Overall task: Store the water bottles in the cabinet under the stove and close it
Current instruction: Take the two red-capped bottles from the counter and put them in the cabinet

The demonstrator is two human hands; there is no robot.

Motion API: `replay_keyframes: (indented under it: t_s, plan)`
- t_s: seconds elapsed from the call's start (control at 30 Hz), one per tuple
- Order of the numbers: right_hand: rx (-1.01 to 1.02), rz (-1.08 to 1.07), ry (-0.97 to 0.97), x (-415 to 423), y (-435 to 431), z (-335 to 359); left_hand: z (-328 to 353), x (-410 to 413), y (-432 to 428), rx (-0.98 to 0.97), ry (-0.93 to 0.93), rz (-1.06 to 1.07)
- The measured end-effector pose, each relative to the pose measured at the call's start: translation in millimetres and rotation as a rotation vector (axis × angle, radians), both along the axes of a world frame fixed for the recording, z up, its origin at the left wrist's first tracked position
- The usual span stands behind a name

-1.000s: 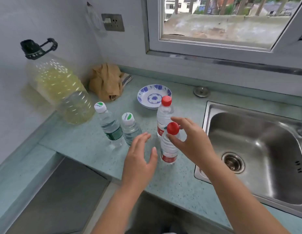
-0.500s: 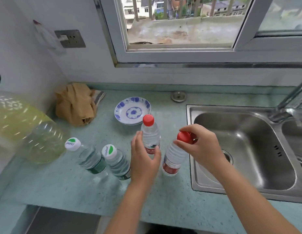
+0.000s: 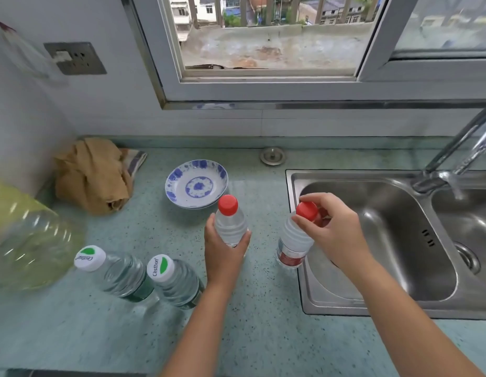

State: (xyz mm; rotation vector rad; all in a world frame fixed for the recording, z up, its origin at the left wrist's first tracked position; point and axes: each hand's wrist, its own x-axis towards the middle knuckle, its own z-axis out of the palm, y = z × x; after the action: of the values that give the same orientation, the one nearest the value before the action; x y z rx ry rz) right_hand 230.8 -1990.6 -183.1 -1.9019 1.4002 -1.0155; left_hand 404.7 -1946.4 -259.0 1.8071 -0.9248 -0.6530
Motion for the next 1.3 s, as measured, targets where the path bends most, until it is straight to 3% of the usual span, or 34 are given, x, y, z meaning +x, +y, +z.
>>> replay_keyframes:
  t_s: [0.33,0.83,1.3]
  plan:
    - [-0.081,0.051,0.032,-6.3,6.5,-10.2,4.6,-9.7,18.2,0.017,-0.001,0.038]
    - [-0.193,0.228,-0.013,-31.9,44.7,-17.3,31.8,-63.0,118.8,0.037,0.047,0.066]
    - [0.023,0.642,0.087,1.8,132.5,14.0,34.0,-62.7,251.8,-0.011,0.128,0.415]
